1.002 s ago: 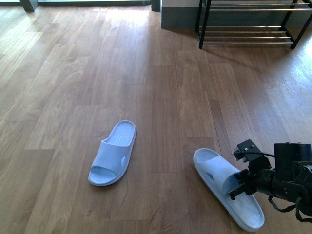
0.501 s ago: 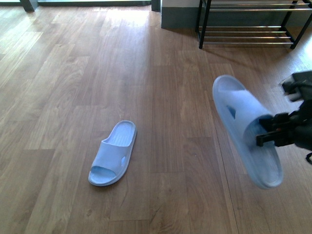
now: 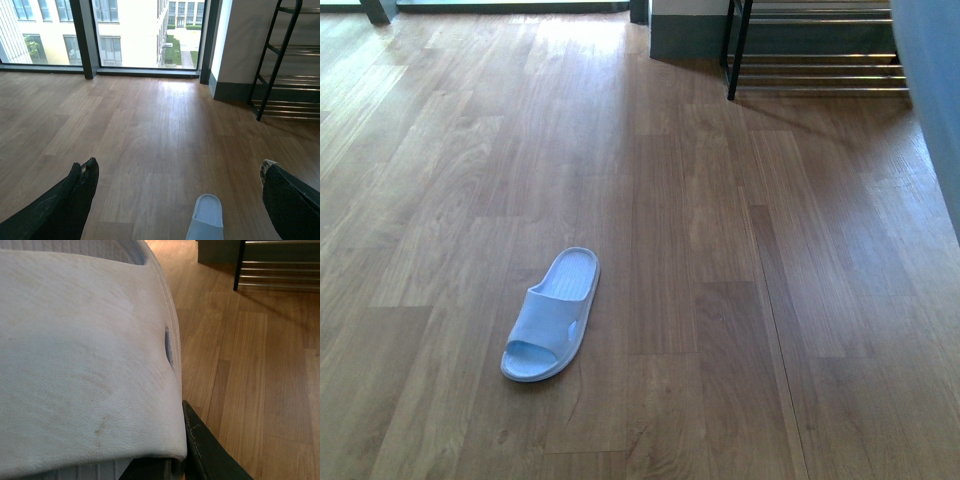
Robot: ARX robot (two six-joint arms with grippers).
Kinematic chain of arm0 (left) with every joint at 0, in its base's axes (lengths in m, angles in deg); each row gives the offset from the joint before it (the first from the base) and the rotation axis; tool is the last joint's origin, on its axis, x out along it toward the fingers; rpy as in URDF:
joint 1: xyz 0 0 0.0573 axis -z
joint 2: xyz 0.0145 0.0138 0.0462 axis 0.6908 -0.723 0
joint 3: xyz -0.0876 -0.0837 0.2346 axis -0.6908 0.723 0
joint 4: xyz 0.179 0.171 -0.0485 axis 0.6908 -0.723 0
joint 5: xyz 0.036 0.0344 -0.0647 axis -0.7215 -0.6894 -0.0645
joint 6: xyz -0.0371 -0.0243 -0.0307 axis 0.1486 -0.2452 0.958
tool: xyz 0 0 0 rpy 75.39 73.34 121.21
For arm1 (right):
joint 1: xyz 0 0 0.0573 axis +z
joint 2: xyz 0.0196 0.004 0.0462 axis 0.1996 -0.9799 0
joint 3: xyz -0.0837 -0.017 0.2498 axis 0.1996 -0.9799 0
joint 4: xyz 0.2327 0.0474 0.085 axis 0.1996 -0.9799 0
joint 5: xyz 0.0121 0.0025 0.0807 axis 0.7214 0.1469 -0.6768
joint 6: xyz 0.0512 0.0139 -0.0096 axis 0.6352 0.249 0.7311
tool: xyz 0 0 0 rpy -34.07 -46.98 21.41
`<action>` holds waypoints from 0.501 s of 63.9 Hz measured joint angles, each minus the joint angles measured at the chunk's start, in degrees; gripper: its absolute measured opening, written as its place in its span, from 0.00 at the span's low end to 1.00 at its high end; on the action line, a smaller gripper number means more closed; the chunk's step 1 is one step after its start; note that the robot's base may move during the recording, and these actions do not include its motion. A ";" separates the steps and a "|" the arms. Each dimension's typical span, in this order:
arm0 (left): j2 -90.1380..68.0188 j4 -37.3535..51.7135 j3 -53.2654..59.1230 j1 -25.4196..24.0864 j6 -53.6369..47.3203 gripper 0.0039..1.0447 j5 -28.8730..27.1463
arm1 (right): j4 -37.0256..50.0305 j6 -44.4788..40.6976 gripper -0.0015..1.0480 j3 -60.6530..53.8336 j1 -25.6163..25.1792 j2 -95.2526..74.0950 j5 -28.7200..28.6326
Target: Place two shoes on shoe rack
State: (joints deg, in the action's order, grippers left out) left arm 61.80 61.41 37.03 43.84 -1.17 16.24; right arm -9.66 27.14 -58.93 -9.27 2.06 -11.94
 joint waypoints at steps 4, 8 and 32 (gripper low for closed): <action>0.00 0.00 0.00 0.00 0.00 0.91 0.00 | 0.00 0.09 0.02 0.00 0.00 0.07 0.02; 0.00 0.00 0.00 0.00 0.00 0.91 -0.17 | 0.00 0.09 0.02 -0.02 0.02 0.07 0.00; 0.00 0.00 0.00 0.00 -0.02 0.91 0.00 | 0.00 0.11 0.02 -0.02 0.26 0.11 0.02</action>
State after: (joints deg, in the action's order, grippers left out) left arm 61.80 61.41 37.03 43.84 -1.19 16.24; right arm -9.66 27.25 -58.95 -9.01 2.17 -11.92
